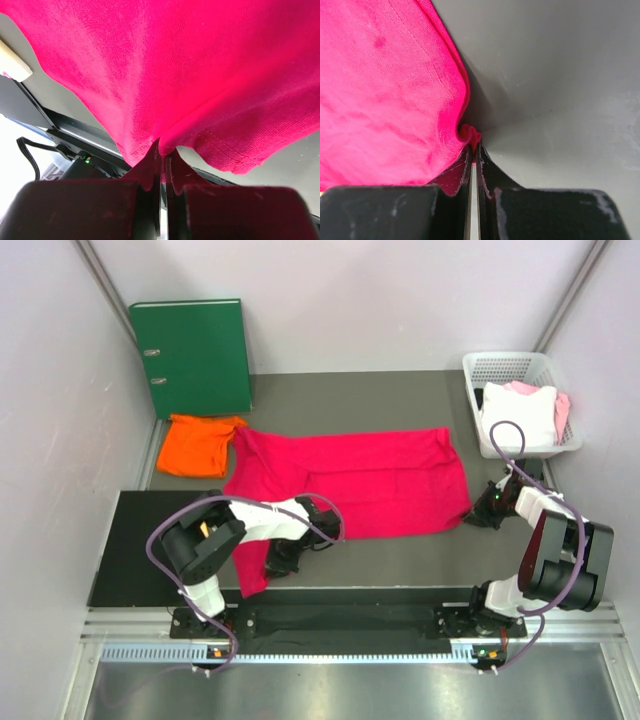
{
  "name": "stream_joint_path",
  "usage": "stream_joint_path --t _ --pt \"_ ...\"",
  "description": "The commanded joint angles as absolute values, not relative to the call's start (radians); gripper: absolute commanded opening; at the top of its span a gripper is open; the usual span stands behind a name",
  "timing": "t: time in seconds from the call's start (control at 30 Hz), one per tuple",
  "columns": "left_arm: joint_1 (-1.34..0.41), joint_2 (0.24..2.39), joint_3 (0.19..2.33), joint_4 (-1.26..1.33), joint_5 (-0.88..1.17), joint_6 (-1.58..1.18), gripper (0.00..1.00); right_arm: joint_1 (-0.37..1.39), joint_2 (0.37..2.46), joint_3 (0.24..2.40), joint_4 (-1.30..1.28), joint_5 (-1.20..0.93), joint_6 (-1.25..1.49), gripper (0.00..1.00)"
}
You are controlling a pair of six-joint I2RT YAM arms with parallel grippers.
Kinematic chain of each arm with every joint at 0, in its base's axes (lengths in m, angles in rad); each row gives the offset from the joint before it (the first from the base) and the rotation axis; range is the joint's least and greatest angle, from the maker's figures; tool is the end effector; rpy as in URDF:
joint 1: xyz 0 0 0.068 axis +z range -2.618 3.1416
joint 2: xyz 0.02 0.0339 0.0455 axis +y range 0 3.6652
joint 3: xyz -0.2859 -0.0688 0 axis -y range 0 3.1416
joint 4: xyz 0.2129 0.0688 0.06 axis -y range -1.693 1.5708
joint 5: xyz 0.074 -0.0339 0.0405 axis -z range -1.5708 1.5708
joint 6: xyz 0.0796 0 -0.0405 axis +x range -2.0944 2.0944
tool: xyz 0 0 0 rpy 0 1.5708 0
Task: Fold and stack the t-shirts
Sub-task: Grap the side of the flattened tshirt closest away from the robot with both arms, then fold the other side of the tshirt into a rectangle
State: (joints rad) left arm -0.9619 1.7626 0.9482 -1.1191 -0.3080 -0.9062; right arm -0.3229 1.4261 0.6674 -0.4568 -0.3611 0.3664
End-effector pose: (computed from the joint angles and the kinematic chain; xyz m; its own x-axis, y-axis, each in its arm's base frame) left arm 0.1405 -0.1593 0.1404 -0.9935 0.1134 -0.0043 0.0991 0.8854 0.4541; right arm 0.2234 -0.0451 0.1543 -0.7655 0.6096 -0.2061 0.4869 0.7581 0.4339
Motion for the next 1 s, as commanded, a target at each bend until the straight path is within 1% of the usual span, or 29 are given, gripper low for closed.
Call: stream_joint_path --t 0.0,0.13,0.27,0.5,0.7,0.97 --pt "-0.956 1.717 0.956 -1.081 -0.357 -0.949 0.0 -0.318 1.397 0.686 -0.456 -0.368 0.35 0.01" --pt "-0.957 1.68 1.031 -1.208 -0.426 -0.983 0.0 -0.318 1.37 0.695 -0.462 -0.368 0.351 0.01" --pt "-0.951 1.7 1.161 -1.337 -0.506 -1.002 0.0 -0.316 1.324 0.683 -0.463 -0.377 0.356 0.0" --pt "-0.893 1.769 1.304 -1.425 -0.583 -0.989 0.0 -0.314 1.263 0.681 -0.453 -0.407 0.373 0.01" --pt "-0.792 1.786 1.365 -1.442 -0.637 -0.943 0.0 -0.311 1.281 0.732 -0.419 -0.414 0.396 0.01" --pt "-0.66 1.773 1.423 -1.387 -0.69 -0.841 0.0 -0.295 1.339 0.818 -0.385 -0.425 0.4 0.0"
